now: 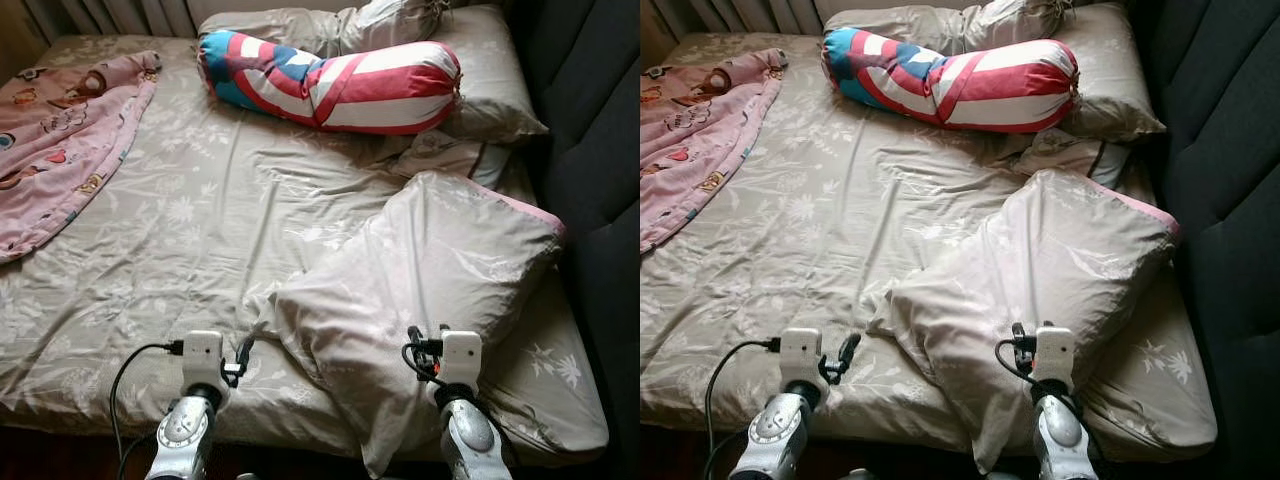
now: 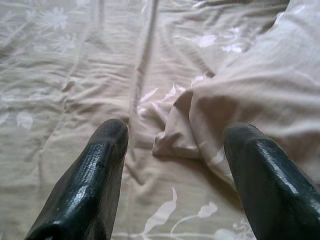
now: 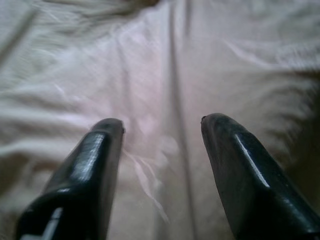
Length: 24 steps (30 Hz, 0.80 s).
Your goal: Clean up the room
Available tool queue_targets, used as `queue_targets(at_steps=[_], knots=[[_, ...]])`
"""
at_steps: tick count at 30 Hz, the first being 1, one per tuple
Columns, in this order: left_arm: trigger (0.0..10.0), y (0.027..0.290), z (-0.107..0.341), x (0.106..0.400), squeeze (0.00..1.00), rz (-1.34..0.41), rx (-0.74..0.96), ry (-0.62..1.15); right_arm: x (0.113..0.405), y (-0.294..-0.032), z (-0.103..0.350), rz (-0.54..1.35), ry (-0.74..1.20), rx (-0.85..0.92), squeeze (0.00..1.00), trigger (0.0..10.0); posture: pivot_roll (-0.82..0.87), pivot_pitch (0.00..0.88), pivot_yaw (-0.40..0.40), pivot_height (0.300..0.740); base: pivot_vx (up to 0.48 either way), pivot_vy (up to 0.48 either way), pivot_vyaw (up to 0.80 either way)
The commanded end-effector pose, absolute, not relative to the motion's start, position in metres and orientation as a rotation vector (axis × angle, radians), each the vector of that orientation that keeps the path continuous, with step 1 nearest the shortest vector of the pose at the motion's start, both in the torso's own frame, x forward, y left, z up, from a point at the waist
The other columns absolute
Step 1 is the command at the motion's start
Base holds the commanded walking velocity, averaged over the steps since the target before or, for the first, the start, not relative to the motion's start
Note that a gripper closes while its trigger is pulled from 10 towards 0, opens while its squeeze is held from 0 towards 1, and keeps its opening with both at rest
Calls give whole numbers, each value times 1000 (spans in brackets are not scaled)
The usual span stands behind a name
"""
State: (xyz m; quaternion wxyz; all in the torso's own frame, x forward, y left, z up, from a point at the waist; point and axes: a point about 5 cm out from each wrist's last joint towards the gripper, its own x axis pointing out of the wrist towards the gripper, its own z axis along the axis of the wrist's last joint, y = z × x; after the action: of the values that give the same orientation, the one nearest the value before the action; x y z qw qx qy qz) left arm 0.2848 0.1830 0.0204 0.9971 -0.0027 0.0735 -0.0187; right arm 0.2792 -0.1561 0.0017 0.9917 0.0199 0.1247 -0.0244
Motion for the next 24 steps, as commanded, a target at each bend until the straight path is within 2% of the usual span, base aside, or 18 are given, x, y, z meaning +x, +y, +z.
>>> queue_targets(at_steps=[1,6,17,18,24], knots=[[10000,183,13,278,0,-31,-13,183,268,-157,-13,-60,337,31,1000,10000,-34,179,1,740,0,0,0],[10000,181,17,281,0,-49,-16,174,269,-162,-17,-124,398,83,1000,10000,-15,198,3,740,0,0,0],[10000,187,31,291,0,-44,-45,134,279,-163,-17,-124,497,160,1000,10000,11,242,27,740,0,0,0],[10000,188,32,291,0,-56,-39,133,277,-165,-20,-147,520,156,0,10000,20,248,34,740,0,0,0],[10000,193,37,289,0,-71,-30,119,270,-169,-28,-193,587,174,0,10000,51,274,54,740,0,0,0]])
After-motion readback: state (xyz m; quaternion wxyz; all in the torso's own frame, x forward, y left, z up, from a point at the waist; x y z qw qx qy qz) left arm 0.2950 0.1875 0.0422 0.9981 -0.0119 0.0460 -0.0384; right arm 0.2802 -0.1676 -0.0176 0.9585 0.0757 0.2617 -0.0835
